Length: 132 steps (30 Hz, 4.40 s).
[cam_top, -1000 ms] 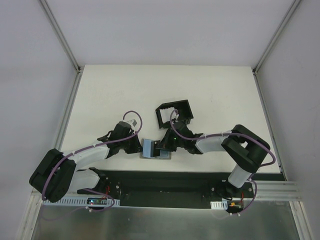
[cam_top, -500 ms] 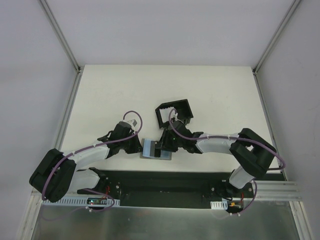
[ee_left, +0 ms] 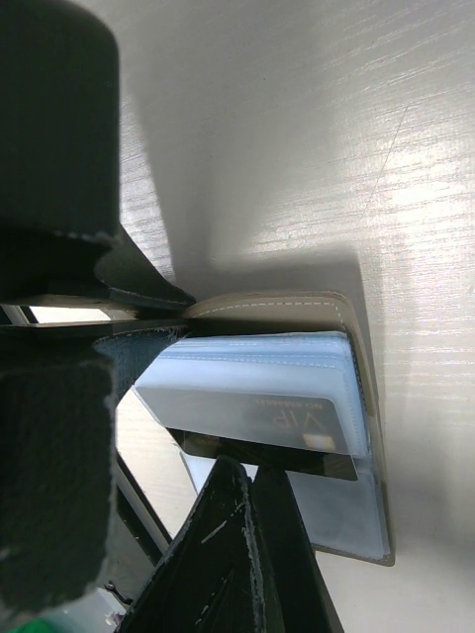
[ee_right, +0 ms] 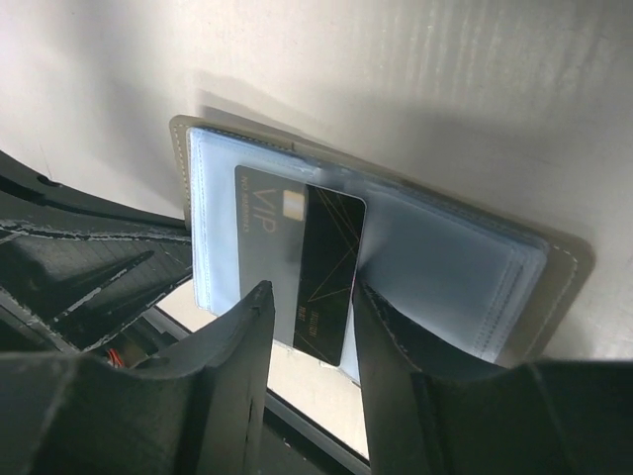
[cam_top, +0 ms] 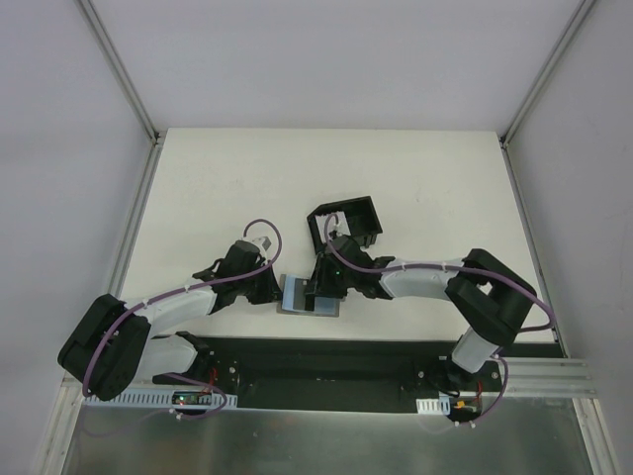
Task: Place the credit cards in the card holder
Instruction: Insert the credit card into the card holder.
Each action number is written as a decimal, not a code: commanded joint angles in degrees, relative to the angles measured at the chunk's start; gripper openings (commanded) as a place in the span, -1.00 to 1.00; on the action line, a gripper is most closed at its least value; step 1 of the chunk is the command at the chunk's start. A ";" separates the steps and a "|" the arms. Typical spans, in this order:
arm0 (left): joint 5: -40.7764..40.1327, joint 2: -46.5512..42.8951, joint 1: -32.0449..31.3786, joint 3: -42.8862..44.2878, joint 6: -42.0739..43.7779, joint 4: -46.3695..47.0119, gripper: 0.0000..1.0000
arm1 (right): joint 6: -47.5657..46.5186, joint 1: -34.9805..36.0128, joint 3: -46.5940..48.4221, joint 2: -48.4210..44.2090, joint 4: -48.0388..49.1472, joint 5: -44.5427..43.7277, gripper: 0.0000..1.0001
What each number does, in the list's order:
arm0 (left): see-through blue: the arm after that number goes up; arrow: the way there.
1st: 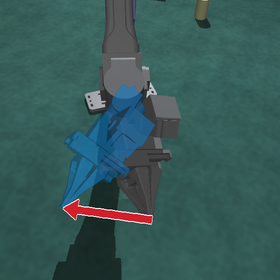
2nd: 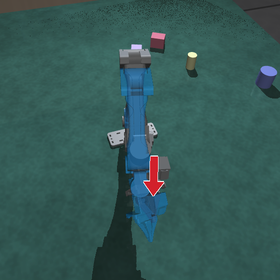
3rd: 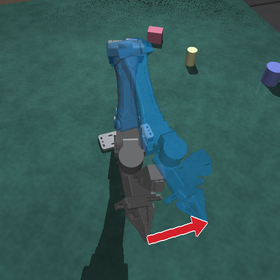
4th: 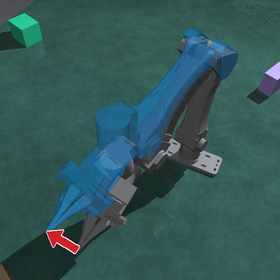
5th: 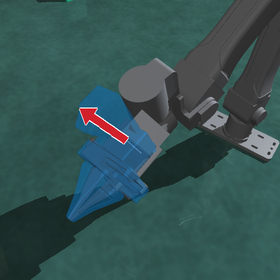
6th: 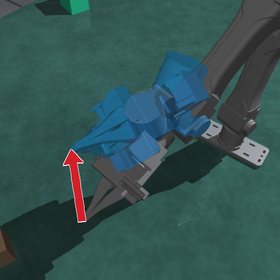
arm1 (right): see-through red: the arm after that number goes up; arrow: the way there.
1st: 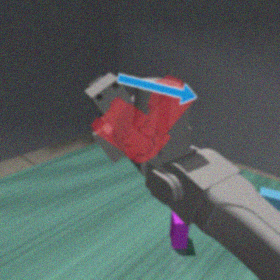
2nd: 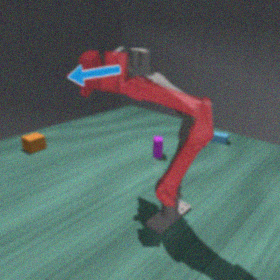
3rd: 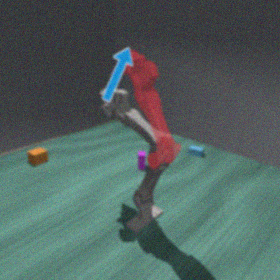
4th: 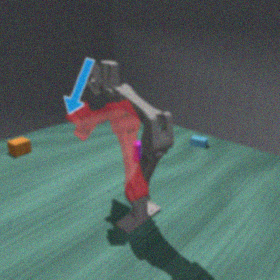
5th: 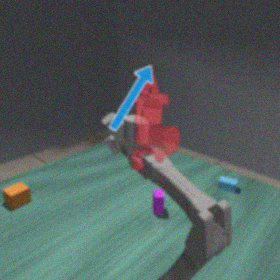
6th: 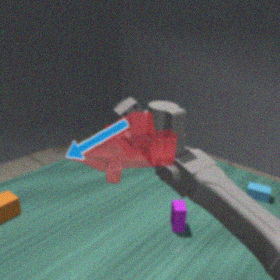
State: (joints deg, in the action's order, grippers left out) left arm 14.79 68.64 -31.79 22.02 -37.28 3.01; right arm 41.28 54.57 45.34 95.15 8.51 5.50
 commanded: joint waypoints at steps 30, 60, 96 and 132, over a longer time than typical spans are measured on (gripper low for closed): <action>-0.37 0.88 0.15 -0.93 1.24 -3.27 -1.00 | -1.81 0.81 2.30 3.11 7.75 8.57 -0.46; -1.07 -1.14 0.15 -1.54 0.36 -3.27 -1.00 | -3.04 2.03 4.23 1.80 0.12 4.37 -0.35; -0.90 -1.14 0.15 -1.72 0.71 -3.27 -1.00 | -4.80 2.04 4.40 1.96 -1.92 1.53 -0.23; -0.90 -2.37 0.15 -2.16 0.36 -3.27 -1.00 | -5.50 2.39 3.00 -1.63 0.98 0.05 -0.25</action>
State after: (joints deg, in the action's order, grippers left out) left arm 14.81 66.83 -31.79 21.21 -37.28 2.31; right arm 36.16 56.55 49.15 97.91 8.58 8.80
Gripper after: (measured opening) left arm 0.009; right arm 0.359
